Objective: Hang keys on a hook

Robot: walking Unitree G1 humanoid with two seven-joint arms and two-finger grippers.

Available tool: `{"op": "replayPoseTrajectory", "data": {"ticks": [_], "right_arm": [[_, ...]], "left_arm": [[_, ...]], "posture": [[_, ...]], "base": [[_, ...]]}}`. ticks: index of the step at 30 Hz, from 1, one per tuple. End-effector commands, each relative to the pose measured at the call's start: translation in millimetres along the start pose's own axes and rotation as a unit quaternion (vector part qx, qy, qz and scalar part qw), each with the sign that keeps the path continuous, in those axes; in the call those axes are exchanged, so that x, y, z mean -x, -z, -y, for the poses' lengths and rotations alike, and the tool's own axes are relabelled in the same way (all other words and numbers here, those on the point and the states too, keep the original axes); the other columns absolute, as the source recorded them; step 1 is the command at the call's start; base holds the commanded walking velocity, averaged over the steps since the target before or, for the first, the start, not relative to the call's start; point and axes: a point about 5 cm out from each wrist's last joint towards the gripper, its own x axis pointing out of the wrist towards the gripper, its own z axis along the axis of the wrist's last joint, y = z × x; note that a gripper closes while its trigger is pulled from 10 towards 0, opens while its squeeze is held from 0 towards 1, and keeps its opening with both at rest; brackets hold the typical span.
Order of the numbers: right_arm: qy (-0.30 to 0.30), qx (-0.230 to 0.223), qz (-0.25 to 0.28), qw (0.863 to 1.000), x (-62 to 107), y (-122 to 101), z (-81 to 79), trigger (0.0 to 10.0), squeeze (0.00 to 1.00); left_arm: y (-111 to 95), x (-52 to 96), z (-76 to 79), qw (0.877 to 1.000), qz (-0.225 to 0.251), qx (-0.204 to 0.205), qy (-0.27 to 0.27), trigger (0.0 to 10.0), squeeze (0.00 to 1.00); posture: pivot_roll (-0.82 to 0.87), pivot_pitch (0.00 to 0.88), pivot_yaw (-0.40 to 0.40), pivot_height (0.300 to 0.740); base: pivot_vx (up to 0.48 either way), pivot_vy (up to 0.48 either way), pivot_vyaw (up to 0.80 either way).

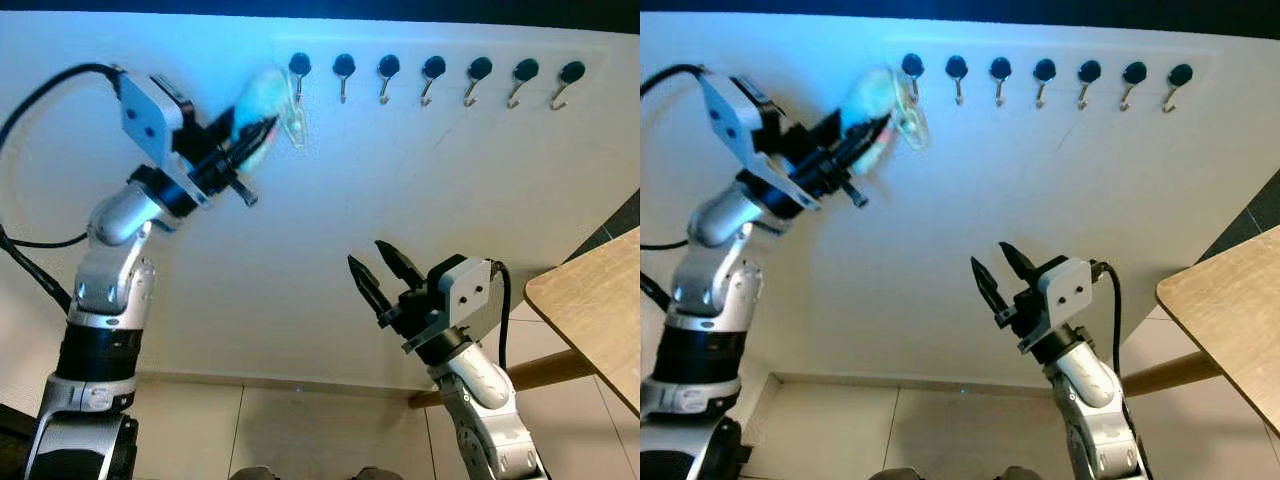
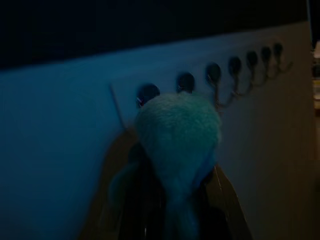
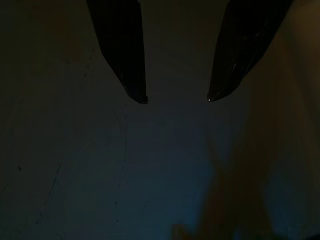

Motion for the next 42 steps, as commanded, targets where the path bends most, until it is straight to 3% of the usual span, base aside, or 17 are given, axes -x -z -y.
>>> {"op": "replayPoseTrajectory", "data": {"ticks": [1, 16, 32, 42], "right_arm": [[0.001, -0.006, 0.000, 1.000, 1.1, -0.6, 0.5, 10.0, 0.00], [-0.002, -0.008, 0.002, 1.000, 0.6, -1.3, -1.5, 10.0, 0.00], [-0.004, -0.009, 0.004, 1.000, 0.5, -2.0, -2.3, 10.0, 0.00], [-0.006, -0.012, 0.004, 1.000, 0.2, -1.3, -3.7, 10.0, 0.00]], "left_arm": [[0.3, -0.9, 4.1, 1.000, 0.000, 0.003, 0.006, 10.0, 0.00], [-0.5, -8.1, -1.1, 1.000, 0.007, -0.008, -0.015, 10.0, 0.00], [-19.7, -21.2, 25.6, 0.996, 0.055, 0.038, 0.062, 10.0, 0.00], [-18.9, -27.2, 29.5, 0.996, 0.056, 0.045, 0.057, 10.0, 0.00]], "posture": [[0.01, 0.069, 0.006, 0.740], [0.01, 0.057, 0.011, 0.740], [0.01, 0.059, 0.011, 0.740], [0.01, 0.061, 0.012, 0.740]], "base": [[0.000, 0.000, 0.00], [0.000, 0.000, 0.00], [0.000, 0.000, 0.00], [0.000, 0.000, 0.00]]}}
